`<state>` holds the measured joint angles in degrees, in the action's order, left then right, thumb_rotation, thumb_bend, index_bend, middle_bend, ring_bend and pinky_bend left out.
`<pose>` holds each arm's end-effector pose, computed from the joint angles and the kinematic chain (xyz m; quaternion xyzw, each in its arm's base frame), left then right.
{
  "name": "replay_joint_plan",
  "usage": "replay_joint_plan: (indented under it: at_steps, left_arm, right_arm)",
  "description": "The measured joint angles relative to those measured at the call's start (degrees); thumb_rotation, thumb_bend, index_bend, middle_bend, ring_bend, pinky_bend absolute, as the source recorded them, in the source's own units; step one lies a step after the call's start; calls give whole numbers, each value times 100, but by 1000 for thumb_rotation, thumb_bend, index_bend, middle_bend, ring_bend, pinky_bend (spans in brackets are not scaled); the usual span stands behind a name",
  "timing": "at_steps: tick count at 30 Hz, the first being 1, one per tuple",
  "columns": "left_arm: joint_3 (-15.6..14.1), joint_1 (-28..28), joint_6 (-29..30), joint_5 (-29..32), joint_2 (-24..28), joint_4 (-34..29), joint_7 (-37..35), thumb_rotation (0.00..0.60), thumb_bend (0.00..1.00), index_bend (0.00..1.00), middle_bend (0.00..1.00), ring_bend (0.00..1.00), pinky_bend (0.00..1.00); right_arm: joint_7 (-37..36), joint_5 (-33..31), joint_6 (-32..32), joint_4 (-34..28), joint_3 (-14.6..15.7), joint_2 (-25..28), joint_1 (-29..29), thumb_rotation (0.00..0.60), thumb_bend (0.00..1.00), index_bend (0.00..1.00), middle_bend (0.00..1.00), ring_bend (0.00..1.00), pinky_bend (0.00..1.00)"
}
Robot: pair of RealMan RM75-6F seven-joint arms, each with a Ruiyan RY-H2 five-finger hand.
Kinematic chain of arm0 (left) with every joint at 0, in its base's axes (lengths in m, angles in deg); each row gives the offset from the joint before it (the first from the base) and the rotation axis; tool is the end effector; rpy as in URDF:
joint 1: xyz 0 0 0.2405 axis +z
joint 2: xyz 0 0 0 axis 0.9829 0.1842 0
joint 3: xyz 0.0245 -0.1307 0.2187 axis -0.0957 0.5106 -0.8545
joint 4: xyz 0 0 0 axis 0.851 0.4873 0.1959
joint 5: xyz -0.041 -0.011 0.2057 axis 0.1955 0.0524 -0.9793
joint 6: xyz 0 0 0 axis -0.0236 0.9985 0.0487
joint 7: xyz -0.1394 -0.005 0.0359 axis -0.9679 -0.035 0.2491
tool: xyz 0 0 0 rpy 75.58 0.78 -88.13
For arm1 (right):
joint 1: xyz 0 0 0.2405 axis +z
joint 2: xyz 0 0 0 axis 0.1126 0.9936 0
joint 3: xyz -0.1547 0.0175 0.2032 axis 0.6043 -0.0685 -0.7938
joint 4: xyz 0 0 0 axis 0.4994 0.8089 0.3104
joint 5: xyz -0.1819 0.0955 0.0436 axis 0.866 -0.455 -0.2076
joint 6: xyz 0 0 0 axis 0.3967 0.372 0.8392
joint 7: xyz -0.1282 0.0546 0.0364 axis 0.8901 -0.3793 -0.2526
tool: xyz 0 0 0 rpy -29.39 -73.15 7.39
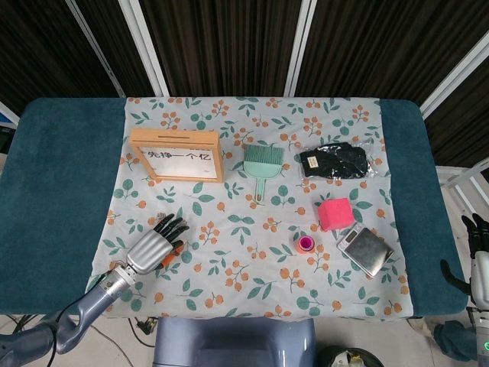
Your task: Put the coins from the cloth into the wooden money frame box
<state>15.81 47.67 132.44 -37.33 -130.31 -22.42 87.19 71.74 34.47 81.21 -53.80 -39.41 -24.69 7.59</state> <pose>-0.2406 0.2736 -0.0581 -0.8315 -0.2361 -0.3635 0.3476 -0.3218 -0.1774 0.1880 0.4981 -0.4145 0.3754 0.6627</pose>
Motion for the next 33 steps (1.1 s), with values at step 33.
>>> replay_joint_plan:
  at_steps: [33]
  left_arm:
    - [1811,-610,478,891,2875,-3536,1017,600,462,726,213,0,75]
  right_arm:
    - [27,53,77,9,-3,-38,-14,600,395,90,26,0,0]
